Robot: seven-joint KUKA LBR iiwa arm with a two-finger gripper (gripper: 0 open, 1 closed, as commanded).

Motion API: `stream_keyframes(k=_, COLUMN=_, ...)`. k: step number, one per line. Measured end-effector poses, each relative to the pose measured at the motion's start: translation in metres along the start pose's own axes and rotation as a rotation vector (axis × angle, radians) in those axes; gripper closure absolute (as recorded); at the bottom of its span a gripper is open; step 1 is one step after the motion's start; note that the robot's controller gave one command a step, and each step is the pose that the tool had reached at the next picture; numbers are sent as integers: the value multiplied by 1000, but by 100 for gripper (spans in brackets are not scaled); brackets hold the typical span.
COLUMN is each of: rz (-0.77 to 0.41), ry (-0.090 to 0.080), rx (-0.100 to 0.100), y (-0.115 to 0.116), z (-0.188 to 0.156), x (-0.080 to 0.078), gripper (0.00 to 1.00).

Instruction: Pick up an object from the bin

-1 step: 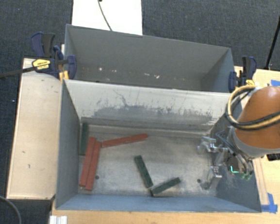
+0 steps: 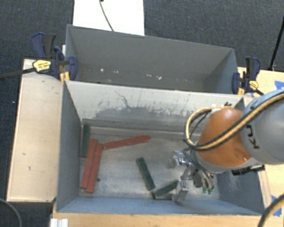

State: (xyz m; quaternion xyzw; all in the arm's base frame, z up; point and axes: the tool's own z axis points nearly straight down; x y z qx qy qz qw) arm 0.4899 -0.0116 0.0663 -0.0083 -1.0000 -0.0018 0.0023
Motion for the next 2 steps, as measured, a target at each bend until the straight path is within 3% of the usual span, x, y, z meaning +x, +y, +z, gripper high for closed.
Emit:
stream_keyframes(k=1, rz=-1, ry=-6, rx=3, y=-3, z=-4, x=-2, gripper=100)
stream_keyframes(k=2, rz=-4, ry=-15, rx=3, y=1, z=-143, x=-1, gripper=100)
